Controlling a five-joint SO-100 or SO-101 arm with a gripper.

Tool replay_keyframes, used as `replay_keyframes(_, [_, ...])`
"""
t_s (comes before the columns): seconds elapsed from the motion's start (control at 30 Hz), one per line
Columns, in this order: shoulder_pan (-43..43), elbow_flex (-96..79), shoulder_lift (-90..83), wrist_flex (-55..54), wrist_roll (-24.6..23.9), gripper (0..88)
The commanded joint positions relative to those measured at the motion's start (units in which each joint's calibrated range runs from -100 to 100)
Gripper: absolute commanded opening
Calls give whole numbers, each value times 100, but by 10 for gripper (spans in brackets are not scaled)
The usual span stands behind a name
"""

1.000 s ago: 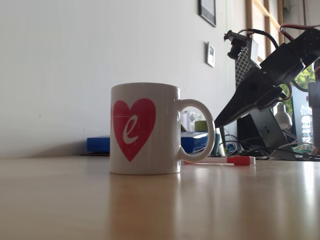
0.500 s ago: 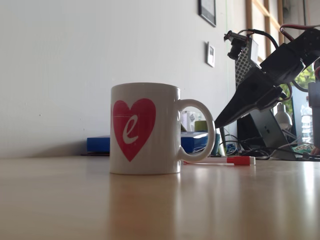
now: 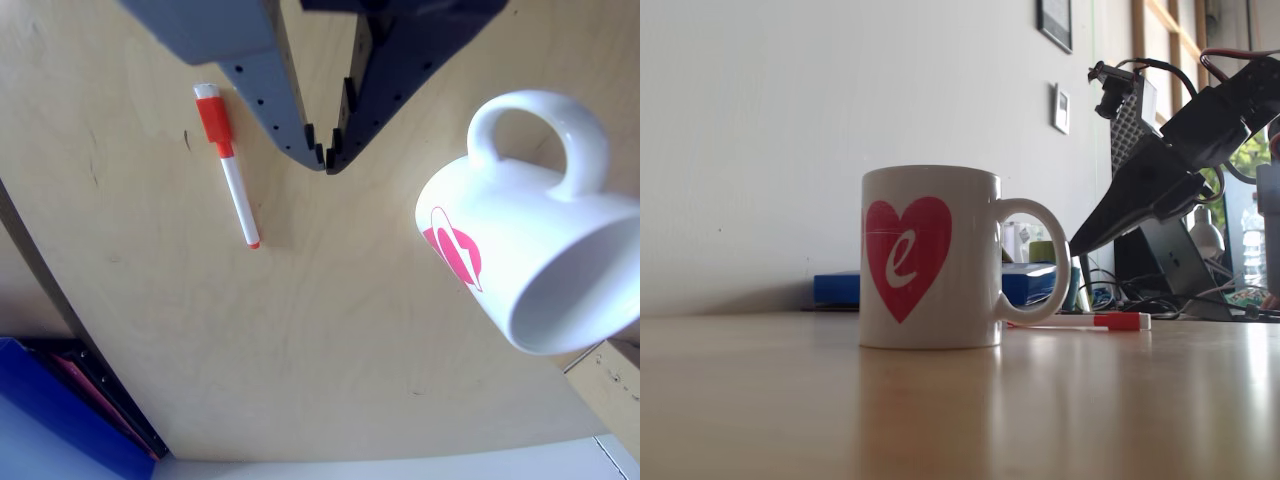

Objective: Grab the pen and place it in the cup.

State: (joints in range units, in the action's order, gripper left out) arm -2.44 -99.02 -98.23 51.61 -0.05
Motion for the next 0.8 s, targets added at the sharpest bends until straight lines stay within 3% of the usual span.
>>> replay_keyframes(0.0, [31, -43, -52, 5, -11, 10])
replay_keyframes(0.43, [298, 192, 462, -90, 52, 18])
replay_keyframes(0.67, [606, 1976, 3591, -1303, 678, 18])
replay_keyframes(0.77, [606, 2963, 4935, -1346, 688, 32])
